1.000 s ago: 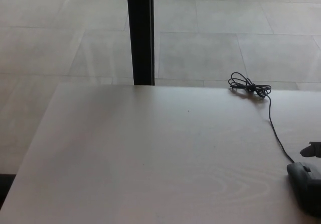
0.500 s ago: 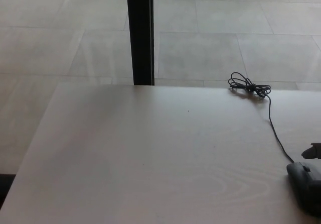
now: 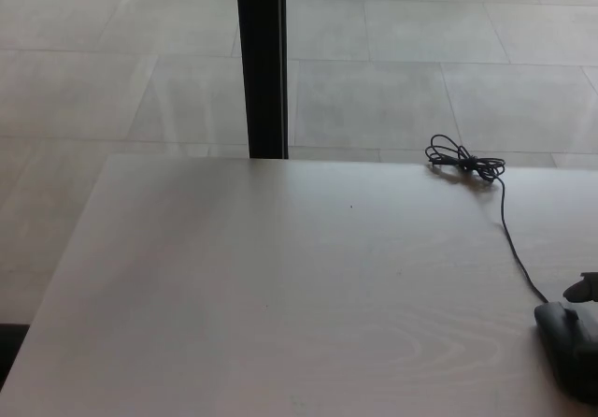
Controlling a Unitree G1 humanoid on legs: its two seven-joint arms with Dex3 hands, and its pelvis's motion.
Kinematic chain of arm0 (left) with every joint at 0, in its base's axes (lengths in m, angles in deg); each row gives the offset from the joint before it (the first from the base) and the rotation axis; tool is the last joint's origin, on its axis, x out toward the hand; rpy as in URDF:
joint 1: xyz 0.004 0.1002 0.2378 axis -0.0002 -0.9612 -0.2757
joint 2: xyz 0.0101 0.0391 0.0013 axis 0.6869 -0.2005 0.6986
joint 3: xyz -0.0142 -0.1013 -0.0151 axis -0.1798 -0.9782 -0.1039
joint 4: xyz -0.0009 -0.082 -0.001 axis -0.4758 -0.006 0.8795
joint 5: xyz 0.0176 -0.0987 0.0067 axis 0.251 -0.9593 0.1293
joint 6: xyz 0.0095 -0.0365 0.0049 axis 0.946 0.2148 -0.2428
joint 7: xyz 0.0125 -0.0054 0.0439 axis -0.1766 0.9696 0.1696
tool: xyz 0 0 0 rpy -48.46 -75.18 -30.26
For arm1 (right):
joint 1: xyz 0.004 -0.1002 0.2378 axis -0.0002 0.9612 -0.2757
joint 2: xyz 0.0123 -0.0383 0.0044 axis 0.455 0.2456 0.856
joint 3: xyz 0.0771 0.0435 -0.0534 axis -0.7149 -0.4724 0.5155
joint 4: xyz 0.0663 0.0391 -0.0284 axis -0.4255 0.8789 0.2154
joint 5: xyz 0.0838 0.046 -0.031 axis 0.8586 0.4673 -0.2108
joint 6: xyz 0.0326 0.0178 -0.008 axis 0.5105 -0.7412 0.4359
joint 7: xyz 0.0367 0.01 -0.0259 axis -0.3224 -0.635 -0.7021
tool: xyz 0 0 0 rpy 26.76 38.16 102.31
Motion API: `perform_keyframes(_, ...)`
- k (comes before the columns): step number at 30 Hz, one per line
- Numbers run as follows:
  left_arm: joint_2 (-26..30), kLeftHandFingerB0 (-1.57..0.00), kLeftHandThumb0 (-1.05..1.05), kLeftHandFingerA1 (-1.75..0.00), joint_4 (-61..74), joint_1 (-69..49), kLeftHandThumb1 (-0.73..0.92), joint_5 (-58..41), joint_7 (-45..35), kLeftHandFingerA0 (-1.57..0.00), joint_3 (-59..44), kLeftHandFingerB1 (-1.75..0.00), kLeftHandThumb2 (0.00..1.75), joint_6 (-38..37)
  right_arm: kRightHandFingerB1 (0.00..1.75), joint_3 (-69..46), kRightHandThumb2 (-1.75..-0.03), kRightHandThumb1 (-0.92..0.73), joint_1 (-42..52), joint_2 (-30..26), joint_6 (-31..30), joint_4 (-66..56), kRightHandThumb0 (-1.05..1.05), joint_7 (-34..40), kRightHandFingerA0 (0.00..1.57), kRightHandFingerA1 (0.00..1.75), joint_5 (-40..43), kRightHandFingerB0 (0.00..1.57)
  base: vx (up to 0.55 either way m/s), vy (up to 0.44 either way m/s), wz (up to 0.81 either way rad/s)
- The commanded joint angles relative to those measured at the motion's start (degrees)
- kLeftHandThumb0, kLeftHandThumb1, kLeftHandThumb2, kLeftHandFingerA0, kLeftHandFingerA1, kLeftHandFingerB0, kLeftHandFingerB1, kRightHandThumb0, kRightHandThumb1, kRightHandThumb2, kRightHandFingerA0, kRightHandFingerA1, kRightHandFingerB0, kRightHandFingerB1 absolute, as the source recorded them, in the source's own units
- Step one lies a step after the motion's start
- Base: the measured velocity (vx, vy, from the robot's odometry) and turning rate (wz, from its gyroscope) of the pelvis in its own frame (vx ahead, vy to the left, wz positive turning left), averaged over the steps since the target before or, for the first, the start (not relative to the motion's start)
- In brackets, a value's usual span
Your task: The robot uses its right fingers to click on the left button of the black mouse placed on the table.
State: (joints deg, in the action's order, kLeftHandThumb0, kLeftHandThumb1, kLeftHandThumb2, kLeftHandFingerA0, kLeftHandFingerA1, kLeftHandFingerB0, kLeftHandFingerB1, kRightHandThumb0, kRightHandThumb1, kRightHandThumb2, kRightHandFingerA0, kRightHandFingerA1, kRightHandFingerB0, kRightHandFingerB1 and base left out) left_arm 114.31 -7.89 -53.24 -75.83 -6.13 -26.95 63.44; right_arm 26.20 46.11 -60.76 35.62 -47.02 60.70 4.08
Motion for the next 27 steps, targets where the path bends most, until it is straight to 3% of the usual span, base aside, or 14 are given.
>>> perform_keyframes(1, 0.25, -0.47, -0.86, -0.58, 0.21, -0.7, 0.92, -0.14, -0.23, -0.49, 0.21, -0.42, 0.78, -1.61, 0.35, -0.75, -0.67, -0.9, 1.08, -0.68, -0.46, -0.18, -0.84, -0.66, 0.74, 1.54, 0.4, 0.46, 0.0, 0.0, 0.0)
perform_keyframes(27, 0.95, -0.47, -0.86, -0.58, -0.65, -1.26, 0.92, -0.29, -0.42, -0.49, 0.36, -0.42, 0.78, -1.25, 0.35, -0.07, -0.67, -0.9, 1.71, 0.16, -1.5, -1.11, -0.84, -0.88, 0.74, 1.54, -0.25, 0.46, 0.0, 0.0, 0.0)
